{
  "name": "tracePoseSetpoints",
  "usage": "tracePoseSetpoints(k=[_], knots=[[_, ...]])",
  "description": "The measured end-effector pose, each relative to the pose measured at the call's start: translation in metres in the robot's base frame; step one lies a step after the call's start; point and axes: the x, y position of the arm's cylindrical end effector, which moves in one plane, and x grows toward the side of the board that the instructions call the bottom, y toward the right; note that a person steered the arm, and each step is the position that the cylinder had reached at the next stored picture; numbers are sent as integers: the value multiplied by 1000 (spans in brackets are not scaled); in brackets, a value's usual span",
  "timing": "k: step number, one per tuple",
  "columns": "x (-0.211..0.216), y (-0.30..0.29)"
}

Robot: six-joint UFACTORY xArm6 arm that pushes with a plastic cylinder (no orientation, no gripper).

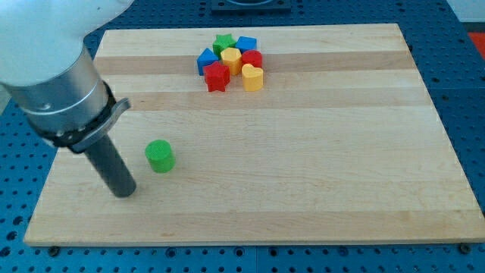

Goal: Slide green circle between red star and yellow hexagon

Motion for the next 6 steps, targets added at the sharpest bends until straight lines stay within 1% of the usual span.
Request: tracePoseSetpoints(k=[1,3,4,5,6], knots=[[-38,34],[-66,137],[-95,136],[-33,137],[-34,61]])
